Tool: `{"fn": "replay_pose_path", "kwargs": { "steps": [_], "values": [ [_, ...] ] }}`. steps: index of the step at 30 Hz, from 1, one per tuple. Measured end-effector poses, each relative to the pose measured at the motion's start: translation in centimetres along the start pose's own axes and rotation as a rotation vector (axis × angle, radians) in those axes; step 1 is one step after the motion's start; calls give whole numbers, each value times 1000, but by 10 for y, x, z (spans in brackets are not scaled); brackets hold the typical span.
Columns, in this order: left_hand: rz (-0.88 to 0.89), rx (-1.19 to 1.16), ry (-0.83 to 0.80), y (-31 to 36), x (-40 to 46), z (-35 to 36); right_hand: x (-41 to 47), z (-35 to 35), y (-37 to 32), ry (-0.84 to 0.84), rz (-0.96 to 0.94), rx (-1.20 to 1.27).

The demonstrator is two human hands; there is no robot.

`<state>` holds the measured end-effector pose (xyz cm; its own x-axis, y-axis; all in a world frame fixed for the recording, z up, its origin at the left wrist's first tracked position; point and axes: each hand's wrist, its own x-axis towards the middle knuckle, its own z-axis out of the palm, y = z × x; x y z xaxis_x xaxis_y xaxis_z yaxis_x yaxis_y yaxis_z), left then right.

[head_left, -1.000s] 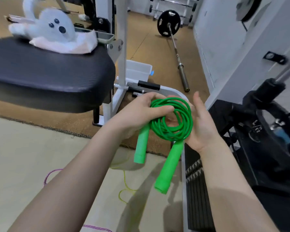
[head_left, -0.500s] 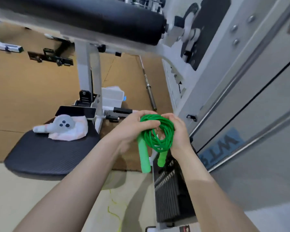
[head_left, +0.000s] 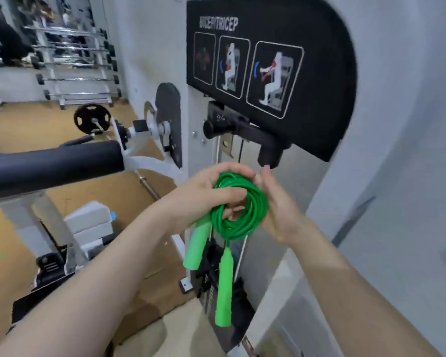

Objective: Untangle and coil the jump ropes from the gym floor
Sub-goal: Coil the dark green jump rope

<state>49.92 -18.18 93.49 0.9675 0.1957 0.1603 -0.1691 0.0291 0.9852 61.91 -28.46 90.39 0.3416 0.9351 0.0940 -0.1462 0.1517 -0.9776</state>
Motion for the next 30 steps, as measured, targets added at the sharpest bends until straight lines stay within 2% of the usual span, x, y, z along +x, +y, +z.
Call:
{"fn": "replay_pose_path", "kwargs": {
  "steps": [4, 6, 10, 12, 14, 16, 20, 23, 30],
  "values": [
    [130, 88, -280, 29, 17, 60, -59, -21, -46, -10, -189, -143],
    [166, 90, -368, 36, 19, 88, -91, -31, -58, -75, -218, -165],
    [223, 121, -503, 37, 28, 137, -143, -58, -81, 17, -227, -274],
    [245, 141, -430, 34, 41, 163, -161, -74, -88, 149, -275, -259],
    [283, 191, -270, 27, 58, 187, -173, -90, -93, 343, -316, -236],
    [325, 345, -118, 21, 75, 210, -187, -108, -100, 515, -342, -258],
    [360, 461, 12, 14, 102, 258, -226, -138, -121, 689, -382, -371],
    [425, 460, -16, 12, 118, 296, -262, -155, -138, 731, -404, -513],
    [660, 355, -239, 38, 122, 376, -347, -164, -176, 815, -507, -718]
  ]
}}
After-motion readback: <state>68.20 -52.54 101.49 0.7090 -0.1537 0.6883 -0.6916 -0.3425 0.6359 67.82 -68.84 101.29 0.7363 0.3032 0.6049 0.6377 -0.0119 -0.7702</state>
